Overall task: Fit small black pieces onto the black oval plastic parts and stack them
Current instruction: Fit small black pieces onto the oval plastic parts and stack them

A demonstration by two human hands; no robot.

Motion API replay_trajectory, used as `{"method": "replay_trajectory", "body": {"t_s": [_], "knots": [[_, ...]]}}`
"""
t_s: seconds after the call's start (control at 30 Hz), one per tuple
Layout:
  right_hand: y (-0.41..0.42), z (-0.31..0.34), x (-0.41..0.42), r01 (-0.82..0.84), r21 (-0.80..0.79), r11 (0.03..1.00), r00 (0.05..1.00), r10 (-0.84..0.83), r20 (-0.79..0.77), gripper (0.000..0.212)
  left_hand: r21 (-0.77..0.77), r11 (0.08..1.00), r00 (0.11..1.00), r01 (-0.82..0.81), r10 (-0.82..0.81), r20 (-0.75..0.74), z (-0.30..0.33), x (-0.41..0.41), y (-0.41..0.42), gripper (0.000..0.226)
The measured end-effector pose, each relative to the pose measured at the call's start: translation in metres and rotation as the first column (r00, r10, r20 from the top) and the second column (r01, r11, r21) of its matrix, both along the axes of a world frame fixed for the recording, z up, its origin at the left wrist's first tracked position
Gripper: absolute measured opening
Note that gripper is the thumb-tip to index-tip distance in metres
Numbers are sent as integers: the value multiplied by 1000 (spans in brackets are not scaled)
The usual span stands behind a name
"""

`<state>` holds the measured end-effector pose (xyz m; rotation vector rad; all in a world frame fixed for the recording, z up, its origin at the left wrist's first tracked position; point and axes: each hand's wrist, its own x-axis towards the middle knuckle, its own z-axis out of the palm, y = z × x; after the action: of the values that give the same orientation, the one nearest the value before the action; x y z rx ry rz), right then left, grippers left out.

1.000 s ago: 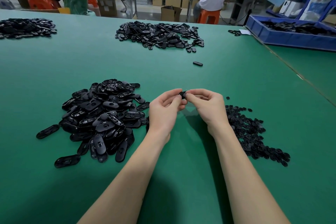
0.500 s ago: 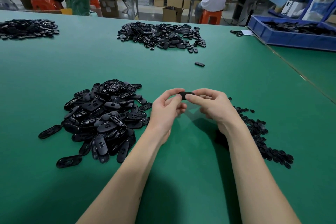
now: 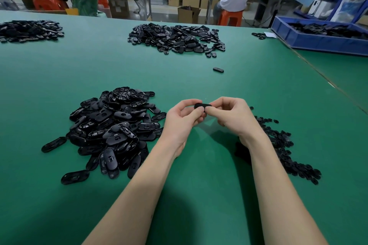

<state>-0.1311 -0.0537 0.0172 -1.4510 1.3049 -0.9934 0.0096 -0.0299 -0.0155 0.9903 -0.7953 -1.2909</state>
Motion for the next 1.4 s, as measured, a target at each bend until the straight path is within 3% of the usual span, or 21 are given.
{"method": "replay_trajectory", "body": {"t_s": [0.17, 0.67, 0.8, 0.93, 1.07, 1.4], "knots": [[0, 0, -4, -37, -50, 998, 999, 37, -12, 23, -9, 999, 997, 45, -46, -68, 0, 3, 1, 16], [0, 0, 3, 7, -139, 990, 990, -26, -136, 26, -17, 999, 999, -29, 30, 40, -3, -1, 1, 13], [0, 3, 0, 8, -141, 990, 993, -24, -113, 8, -12, 999, 997, -49, 48, -69, 0, -2, 1, 11], [0, 10, -8, -129, -256, 958, 949, 44, -312, 16, 16, 997, 996, -79, 79, -43, -1, -4, 1, 11], [-4, 13, -8, -165, -296, 941, 868, -4, -496, 16, 36, 997, 997, -72, 72, -6, 0, -4, 1, 15], [-65, 20, 14, -149, -279, 949, 826, -36, -563, 11, 77, 994, 989, -76, 85, -119, 8, -6, -1, 41]]}}
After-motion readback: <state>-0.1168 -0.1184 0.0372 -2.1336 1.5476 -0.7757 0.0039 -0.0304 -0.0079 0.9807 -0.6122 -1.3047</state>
